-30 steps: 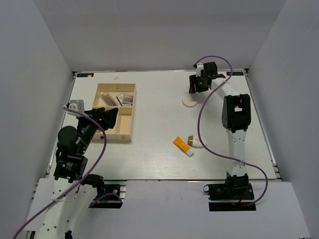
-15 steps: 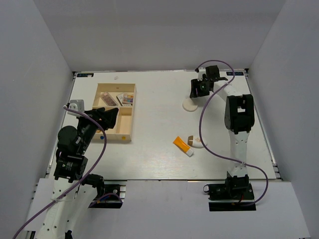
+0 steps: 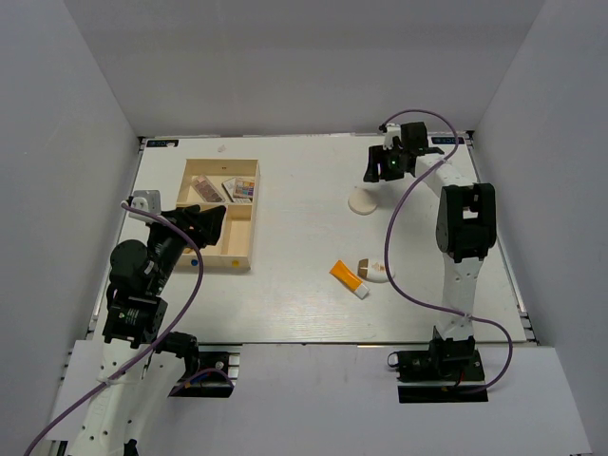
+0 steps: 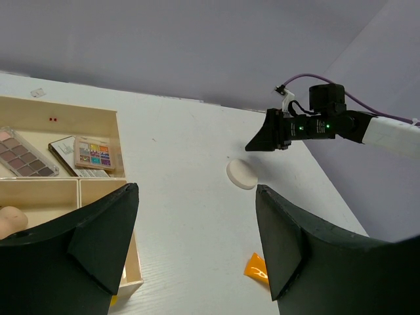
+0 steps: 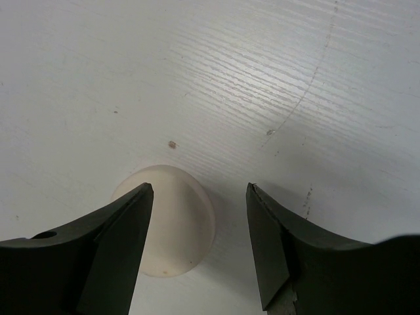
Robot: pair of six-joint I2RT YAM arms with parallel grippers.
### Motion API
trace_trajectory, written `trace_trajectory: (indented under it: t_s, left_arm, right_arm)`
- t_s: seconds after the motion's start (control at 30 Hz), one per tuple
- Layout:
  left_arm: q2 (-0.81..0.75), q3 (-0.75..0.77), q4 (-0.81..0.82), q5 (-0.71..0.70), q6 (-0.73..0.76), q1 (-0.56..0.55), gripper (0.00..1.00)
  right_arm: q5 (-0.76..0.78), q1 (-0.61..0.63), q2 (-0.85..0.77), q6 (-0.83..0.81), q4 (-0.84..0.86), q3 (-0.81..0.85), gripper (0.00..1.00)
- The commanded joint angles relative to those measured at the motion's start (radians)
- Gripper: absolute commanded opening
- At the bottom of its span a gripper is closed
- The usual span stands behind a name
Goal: Organize the makeup
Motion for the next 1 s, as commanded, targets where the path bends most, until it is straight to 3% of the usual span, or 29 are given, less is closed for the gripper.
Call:
trace_trajectory:
  t_s: [0.0,0.7,0.83,0.97]
  left_arm:
    - [0.003,-0.009,0.002,0.009,0.009,0.006,0.81]
    - [0.003,-0.011,0.000,0.003,0.009,0.006,0.82]
    - [0.004,-0.011,0.000,0.001,0.007,0.006,0.82]
    - [0.003,-0.011,0.000,-0.004,0.007,0.006,0.82]
  right_arm:
    - [-0.023,-0.003,-0.023,-0.007,0.003,-0.006,0.65]
    - [-0.009,0.011,0.040,-0.120,-0.132,-0.026,0.58]
    - [-0.002,0.017,0.028,-0.134,-0.120,-0.058,0.50]
    - [0.011,0.030,0.014,-0.157,-0.121,-0.078,0.36]
